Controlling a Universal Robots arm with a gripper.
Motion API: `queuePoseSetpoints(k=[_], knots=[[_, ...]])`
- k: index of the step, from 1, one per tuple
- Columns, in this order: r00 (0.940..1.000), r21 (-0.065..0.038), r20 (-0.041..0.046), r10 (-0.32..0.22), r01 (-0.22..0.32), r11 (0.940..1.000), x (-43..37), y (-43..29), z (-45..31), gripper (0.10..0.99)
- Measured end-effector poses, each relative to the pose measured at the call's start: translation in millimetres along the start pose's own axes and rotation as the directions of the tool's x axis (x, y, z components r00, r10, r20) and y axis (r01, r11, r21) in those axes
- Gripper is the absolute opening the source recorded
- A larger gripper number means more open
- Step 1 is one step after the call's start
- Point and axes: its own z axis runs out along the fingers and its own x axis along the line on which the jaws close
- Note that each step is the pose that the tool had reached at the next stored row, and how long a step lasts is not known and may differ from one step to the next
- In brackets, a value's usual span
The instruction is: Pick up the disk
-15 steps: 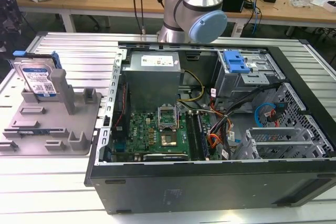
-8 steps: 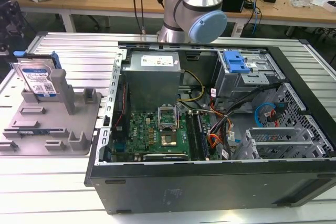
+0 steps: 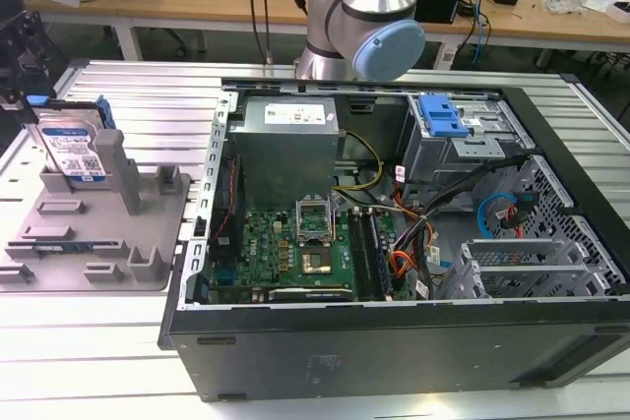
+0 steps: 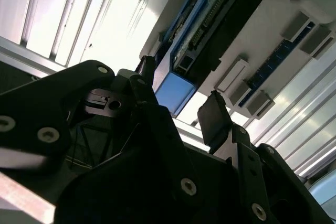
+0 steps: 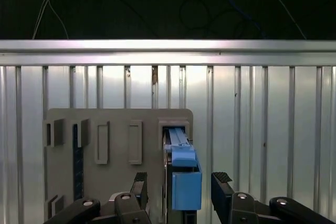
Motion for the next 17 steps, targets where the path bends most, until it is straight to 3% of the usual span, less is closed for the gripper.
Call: queuePoseSetpoints(k=[17], knots=[[1.0000,0.000,0.0001,-0.001,0.001,1.0000,0.6,0.5,17.0,0.600]])
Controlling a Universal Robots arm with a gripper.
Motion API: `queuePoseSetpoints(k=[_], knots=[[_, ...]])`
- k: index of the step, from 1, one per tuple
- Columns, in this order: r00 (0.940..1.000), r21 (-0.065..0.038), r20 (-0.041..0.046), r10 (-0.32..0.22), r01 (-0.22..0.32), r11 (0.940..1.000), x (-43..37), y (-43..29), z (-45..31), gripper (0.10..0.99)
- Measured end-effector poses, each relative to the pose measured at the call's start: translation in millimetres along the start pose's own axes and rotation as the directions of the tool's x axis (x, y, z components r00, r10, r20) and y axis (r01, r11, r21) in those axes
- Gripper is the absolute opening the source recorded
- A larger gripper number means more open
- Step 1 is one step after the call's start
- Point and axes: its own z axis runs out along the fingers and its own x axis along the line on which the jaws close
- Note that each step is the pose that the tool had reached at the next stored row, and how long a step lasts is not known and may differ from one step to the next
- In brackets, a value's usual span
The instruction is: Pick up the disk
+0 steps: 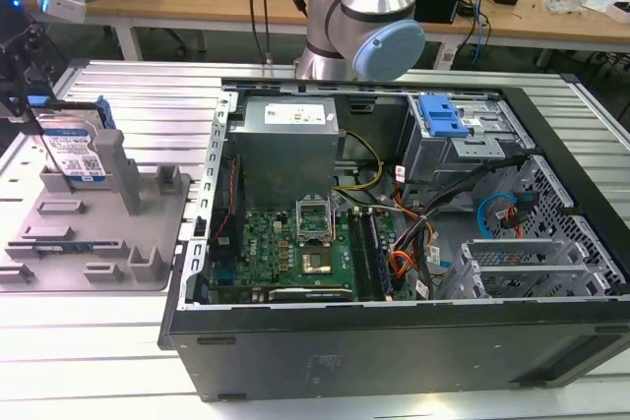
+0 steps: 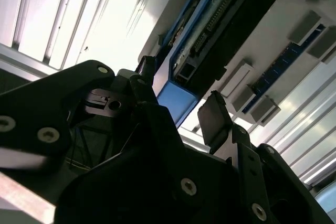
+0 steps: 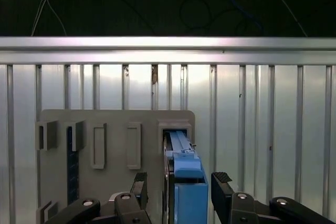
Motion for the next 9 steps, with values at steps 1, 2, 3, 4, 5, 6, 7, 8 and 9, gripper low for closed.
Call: queuePoseSetpoints(k=[1,2,3,4,5,6,7,8,9], knots=[[1.0000,0.000,0.0000,0.000,0.000,1.0000,0.0,0.0,0.5,0.600],[1.0000,0.000,0.0000,0.000,0.000,1.0000,0.0,0.0,1.5,0.600],[1.0000,0.000,-0.0001,0.000,0.000,1.0000,0.0,0.0,2.1,0.600],[1.0000,0.000,-0.0001,0.000,0.000,1.0000,0.0,0.0,2.6,0.600],[1.0000,0.000,0.0000,0.000,0.000,1.0000,-0.1,0.0,3.1,0.600],[1.0000,0.000,-0.0001,0.000,0.000,1.0000,-0.1,0.0,3.7,0.600],[1.0000,0.000,0.0000,0.000,0.000,1.0000,-0.1,0.0,4.4,0.600],[1.0000,0.000,-0.0001,0.000,0.000,1.0000,-0.1,0.1,5.0,0.588],[1.0000,0.000,0.0000,0.000,0.000,1.0000,-0.1,0.0,5.5,0.522]])
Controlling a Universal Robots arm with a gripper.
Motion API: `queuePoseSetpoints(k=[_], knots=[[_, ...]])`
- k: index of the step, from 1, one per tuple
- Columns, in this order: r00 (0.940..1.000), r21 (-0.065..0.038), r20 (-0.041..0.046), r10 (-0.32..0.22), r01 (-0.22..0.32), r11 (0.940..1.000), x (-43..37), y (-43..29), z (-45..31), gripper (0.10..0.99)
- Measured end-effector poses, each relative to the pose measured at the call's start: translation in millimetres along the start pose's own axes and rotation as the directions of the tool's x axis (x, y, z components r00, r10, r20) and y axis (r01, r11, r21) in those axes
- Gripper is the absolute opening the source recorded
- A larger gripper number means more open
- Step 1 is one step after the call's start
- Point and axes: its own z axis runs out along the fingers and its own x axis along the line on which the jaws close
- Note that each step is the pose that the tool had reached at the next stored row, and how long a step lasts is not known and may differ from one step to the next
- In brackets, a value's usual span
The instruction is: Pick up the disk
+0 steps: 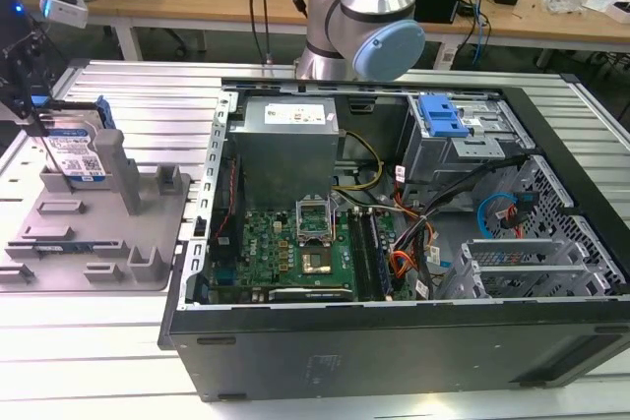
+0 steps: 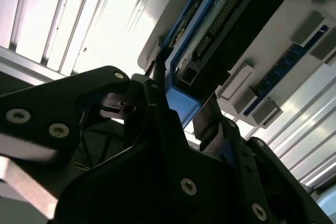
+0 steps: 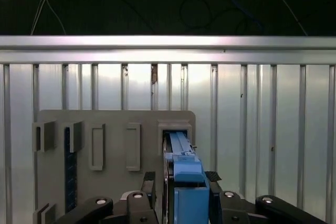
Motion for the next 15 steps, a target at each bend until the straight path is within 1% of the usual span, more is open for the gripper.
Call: queuePoseSetpoints(k=[1,15], knots=[[1.0000,0.000,0.0000,0.000,0.000,1.0000,0.0,0.0,0.1,0.451],[1.0000,0.000,0.0003,0.000,0.000,1.0000,-3.8,-0.2,0.9,0.451]])
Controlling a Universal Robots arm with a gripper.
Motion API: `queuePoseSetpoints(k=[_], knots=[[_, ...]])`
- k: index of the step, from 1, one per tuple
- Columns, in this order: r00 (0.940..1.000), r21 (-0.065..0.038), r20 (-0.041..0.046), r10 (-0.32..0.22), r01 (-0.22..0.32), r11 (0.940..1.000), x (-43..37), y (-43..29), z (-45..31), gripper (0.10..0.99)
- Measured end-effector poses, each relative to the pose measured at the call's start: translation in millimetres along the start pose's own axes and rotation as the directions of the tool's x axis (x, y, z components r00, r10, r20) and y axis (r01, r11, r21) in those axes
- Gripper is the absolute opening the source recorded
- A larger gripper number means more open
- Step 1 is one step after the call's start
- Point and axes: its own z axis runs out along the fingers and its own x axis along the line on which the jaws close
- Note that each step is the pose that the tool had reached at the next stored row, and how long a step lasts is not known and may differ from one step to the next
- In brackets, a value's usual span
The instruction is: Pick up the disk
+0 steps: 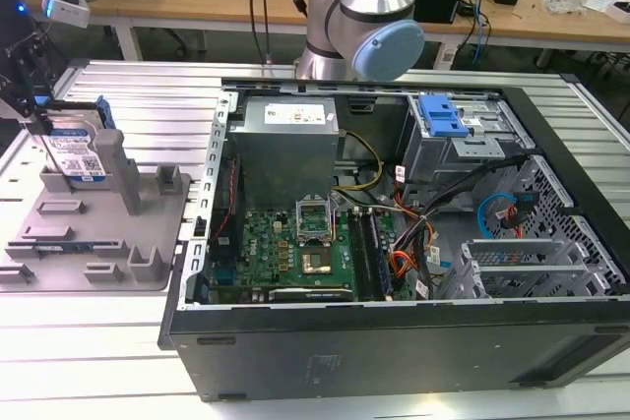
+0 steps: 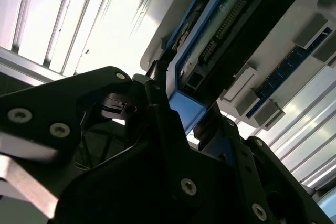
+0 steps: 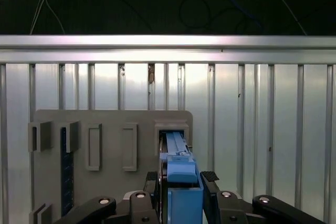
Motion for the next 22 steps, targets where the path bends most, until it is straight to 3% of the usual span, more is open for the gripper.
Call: queuePoseSetpoints(k=[13,22], knots=[[1.0000,0.000,0.0000,0.000,0.000,1.0000,3.8,0.0,0.1,0.451],[1.0000,0.000,0.0000,0.000,0.000,1.0000,1.2,0.0,0.0,0.451]])
